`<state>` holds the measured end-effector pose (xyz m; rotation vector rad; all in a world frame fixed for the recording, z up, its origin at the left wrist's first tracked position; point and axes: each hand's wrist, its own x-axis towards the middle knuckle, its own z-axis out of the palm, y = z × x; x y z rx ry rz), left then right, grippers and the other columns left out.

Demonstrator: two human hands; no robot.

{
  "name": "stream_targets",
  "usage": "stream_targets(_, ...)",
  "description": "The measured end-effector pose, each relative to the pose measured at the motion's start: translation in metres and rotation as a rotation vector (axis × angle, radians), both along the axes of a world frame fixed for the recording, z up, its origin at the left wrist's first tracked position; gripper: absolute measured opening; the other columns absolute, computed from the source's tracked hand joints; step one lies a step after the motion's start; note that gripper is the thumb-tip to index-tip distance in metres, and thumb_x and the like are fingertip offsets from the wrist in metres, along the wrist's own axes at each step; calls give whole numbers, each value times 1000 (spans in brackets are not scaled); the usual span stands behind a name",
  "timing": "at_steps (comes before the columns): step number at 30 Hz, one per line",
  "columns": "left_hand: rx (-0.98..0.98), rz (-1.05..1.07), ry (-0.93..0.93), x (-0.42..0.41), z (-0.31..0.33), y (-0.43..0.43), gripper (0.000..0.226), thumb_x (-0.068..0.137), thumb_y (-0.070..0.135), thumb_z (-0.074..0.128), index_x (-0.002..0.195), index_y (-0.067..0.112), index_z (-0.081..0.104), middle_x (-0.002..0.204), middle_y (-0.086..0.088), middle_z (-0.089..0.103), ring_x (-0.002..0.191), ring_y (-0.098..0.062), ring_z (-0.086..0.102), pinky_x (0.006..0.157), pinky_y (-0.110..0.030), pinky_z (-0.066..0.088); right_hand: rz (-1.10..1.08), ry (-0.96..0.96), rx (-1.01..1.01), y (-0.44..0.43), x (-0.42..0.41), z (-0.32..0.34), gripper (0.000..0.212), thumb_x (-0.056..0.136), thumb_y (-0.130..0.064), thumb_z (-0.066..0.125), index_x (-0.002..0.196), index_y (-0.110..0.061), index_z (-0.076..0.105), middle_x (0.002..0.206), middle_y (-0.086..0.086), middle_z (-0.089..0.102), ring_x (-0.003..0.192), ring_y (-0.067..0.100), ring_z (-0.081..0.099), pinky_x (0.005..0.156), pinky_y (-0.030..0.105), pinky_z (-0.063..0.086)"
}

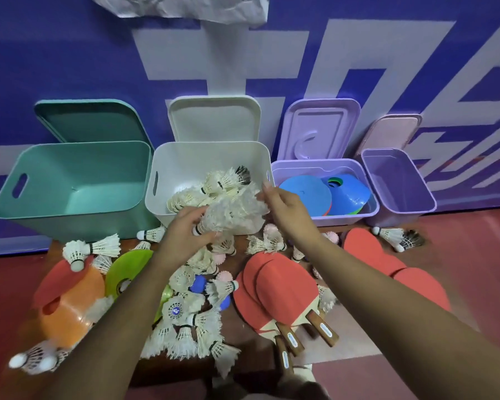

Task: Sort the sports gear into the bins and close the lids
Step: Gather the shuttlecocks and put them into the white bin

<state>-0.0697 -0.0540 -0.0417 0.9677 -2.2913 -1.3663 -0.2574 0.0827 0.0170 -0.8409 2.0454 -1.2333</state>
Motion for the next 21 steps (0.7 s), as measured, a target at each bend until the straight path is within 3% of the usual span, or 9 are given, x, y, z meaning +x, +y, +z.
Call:
stream_targets(3, -115, 55, 8, -12, 17, -23, 52, 71, 35, 80, 113, 49, 54, 105, 10, 54, 91, 2, 52, 84, -11, 38, 163, 160, 59, -20, -10, 3, 38, 94, -50, 53, 86, -13, 62, 81, -1, 60, 75, 13, 58, 67, 25, 42)
stream_targets(6, -151, 91, -32, -29, 26, -47, 52, 74, 25, 82, 116, 36, 54, 104, 9, 55, 90, -2, 51, 80, -15, 39, 183, 304, 56, -49, -20, -11, 26, 97, -31, 56, 80, -11, 55, 93, 3, 47, 86, 14, 45, 79, 28, 37)
stream_targets(9, -237, 63, -131, -43, 19, -69, 48, 74, 25, 82, 115, 26, 56, 109, 6, 60, 98, -11, 54, 83, -24, 41, 124, 266, 137, -70, -28, -28, 22, 93, -32, 62, 89, -12, 51, 95, 5, 49, 83, 19, 47, 74, 28, 34)
stream_targets(12, -295, 54, -220, -50, 3, -88, 48, 74, 30, 80, 117, 26, 59, 115, 3, 64, 107, -19, 58, 96, -38, 46, 101, 188, 198, -83, -32, -46, 40, 91, -32, 65, 116, -9, 44, 110, 5, 54, 97, 23, 52, 79, 29, 37)
stream_targets(14, -335, 65, -263, -52, -8, -97, 48, 75, 31, 79, 119, 26, 60, 119, 1, 65, 112, -23, 58, 101, -46, 43, 148, 214, 235, -93, -33, -58, 45, 93, -33, 62, 123, -7, 41, 121, 10, 57, 109, 29, 56, 87, 33, 42)
stream_targets(16, -360, 70, -331, -53, -14, -103, 53, 77, 32, 77, 126, 28, 58, 127, 0, 63, 119, -25, 54, 105, -45, 38, 229, 265, 294, -103, -35, -67, 50, 93, -35, 61, 129, -6, 42, 130, 13, 56, 118, 32, 54, 96, 37, 43)
stream_targets(19, -331, 11, -459, -49, -15, -108, 67, 80, 33, 74, 140, 32, 46, 143, -1, 51, 133, -25, 43, 112, -42, 31, 247, 310, 339, -109, -36, -70, 58, 90, -38, 63, 132, -3, 44, 133, 16, 53, 120, 33, 52, 96, 36, 43)
stream_targets(21, -304, 32, -420, -38, -13, -107, 63, 85, 32, 70, 142, 28, 45, 145, -2, 48, 133, -24, 42, 112, -38, 32, 219, 392, 301, -102, -29, -67, 55, 91, -36, 61, 132, -2, 46, 133, 16, 50, 121, 31, 51, 98, 35, 41)
